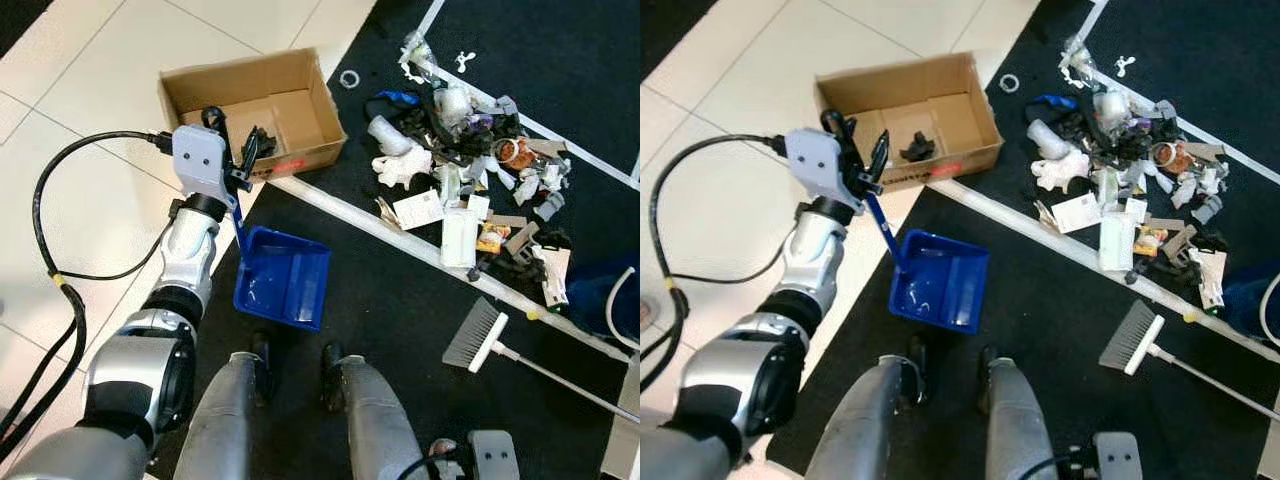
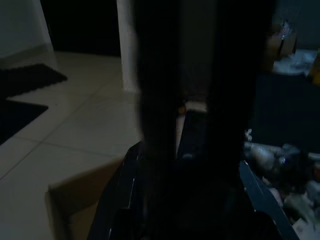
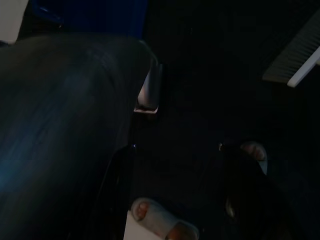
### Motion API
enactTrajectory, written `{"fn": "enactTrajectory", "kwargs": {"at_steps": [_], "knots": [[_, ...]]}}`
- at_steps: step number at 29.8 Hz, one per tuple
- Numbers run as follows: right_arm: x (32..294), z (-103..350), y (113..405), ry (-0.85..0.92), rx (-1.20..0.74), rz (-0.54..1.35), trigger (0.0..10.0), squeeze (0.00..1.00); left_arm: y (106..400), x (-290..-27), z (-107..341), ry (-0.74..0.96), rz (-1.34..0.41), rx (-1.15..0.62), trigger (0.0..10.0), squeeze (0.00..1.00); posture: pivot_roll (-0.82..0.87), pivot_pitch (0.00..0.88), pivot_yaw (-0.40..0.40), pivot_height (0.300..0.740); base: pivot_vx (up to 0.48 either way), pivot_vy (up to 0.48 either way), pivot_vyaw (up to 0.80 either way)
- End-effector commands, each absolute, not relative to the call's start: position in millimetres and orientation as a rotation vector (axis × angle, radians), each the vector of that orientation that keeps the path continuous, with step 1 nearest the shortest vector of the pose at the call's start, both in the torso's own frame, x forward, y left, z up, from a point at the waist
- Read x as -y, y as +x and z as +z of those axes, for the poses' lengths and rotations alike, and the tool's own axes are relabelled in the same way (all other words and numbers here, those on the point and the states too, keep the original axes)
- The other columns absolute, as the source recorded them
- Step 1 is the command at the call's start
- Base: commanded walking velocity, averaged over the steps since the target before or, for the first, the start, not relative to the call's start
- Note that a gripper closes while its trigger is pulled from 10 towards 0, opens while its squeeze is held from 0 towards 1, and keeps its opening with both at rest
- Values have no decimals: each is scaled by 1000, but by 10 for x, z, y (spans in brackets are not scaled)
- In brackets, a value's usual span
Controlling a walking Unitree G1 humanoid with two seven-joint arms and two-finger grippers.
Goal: Sweep floor
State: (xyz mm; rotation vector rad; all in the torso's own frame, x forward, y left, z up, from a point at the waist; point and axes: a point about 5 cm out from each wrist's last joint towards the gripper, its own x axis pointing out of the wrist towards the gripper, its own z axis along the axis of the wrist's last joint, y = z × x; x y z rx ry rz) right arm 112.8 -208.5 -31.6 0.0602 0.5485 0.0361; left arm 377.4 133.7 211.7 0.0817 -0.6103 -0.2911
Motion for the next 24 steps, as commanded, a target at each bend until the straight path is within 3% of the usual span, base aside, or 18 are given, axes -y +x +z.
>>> {"fn": "enactTrajectory", "kwargs": {"at_steps": [1,10,24], "knots": [[2084,-440,964,77,-631,22,10000,0,3725,-1315,2086,59,-299,640,10000,0,-131,545,-5,740,0,0,0],[2102,-489,1371,84,-586,5,10000,0,3610,-1209,2242,-15,-349,763,10000,0,-62,418,35,740,0,0,0],[2184,-486,1792,83,-546,-31,10000,0,3427,-1001,2169,-194,-408,764,10000,0,-20,260,49,740,0,0,0]]}}
